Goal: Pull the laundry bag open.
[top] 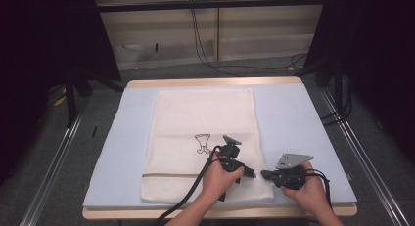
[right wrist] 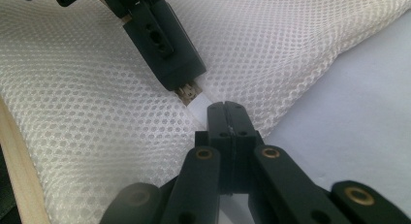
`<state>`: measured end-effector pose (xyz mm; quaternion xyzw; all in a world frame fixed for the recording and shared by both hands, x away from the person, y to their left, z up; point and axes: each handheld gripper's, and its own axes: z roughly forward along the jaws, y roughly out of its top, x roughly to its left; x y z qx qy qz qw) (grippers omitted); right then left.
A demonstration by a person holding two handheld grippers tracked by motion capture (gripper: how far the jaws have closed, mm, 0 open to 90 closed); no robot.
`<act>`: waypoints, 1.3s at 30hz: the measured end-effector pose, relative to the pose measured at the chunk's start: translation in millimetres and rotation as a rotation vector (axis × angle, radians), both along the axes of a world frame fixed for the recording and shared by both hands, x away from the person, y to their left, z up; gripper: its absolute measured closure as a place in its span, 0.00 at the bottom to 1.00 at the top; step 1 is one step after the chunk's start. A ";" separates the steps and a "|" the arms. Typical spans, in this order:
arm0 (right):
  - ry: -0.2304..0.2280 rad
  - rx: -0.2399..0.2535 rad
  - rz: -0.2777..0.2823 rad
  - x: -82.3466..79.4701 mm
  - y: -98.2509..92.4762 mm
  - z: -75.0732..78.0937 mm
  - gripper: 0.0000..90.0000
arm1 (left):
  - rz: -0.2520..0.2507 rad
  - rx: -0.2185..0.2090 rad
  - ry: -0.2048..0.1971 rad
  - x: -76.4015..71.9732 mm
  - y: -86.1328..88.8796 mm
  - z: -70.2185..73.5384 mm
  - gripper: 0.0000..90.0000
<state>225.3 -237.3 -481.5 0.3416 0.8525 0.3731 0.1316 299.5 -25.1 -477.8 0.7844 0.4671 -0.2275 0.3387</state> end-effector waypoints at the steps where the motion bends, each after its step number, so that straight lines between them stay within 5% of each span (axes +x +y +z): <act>1: 0.001 0.000 -0.004 -0.2 0.4 0.1 1.00 | 0.001 0.013 0.000 0.4 0.3 0.0 0.97; 14: -0.008 -0.030 0.012 0.2 2.1 1.2 1.00 | 0.011 0.002 0.023 3.8 17.2 4.0 0.97; 39: -0.003 -0.016 0.013 0.7 0.7 0.5 1.00 | 0.024 0.005 0.000 5.0 55.8 13.2 0.97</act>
